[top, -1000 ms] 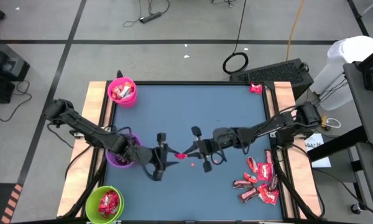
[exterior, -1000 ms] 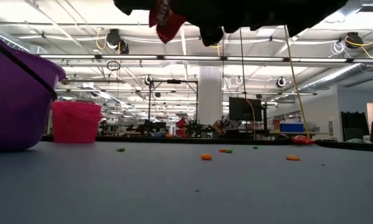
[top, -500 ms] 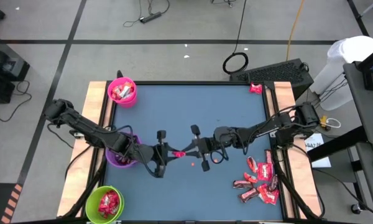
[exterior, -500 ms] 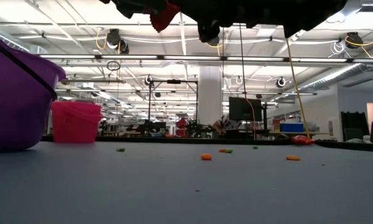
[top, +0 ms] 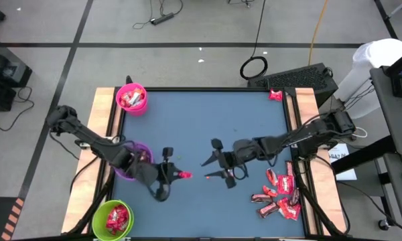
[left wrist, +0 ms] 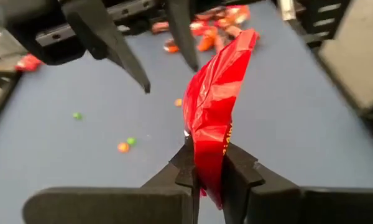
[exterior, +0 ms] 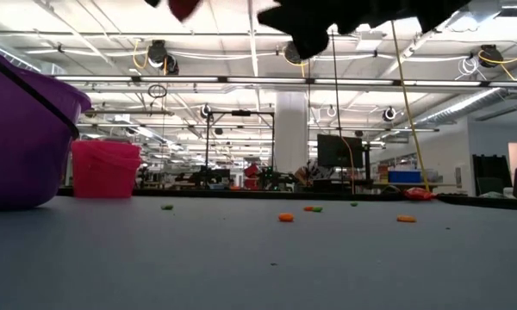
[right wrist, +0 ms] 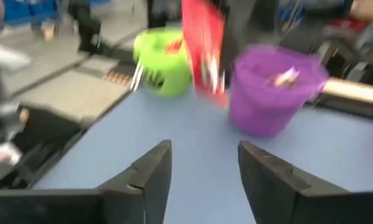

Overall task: Organize candy in baskets
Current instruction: Put the red candy into the green bucket

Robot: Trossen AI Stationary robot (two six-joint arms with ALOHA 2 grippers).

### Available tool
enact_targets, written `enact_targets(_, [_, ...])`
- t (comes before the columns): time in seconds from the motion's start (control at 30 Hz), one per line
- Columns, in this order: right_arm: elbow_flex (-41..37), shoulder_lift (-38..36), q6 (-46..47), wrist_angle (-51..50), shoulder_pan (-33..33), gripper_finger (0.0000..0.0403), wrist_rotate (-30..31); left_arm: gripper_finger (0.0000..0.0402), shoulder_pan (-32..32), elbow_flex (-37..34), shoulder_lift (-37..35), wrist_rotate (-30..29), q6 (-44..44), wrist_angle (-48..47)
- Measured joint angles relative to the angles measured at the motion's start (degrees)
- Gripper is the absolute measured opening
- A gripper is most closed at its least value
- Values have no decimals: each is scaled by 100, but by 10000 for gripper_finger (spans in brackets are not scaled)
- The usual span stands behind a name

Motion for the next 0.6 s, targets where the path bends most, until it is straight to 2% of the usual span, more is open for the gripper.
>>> enact_targets(0.13, [-3, -29, 15, -486, 153, 180, 0, 43, -489, 392, -41, 46, -835, -998])
enact_targets(0.27, [-4, -30, 166, -686, 237, 177, -1, 43, -925, 786, -41, 629, -2105, -1853])
enact_targets(0.47, [-4, -30, 319, -714, 274, 171, 2, 44, -1688, 939, -40, 1766, -4455, -2473])
enact_targets(0.6, [-4, -30, 316, -700, 273, 171, 43, 44, -2406, 939, -39, 1816, -6321, -3128])
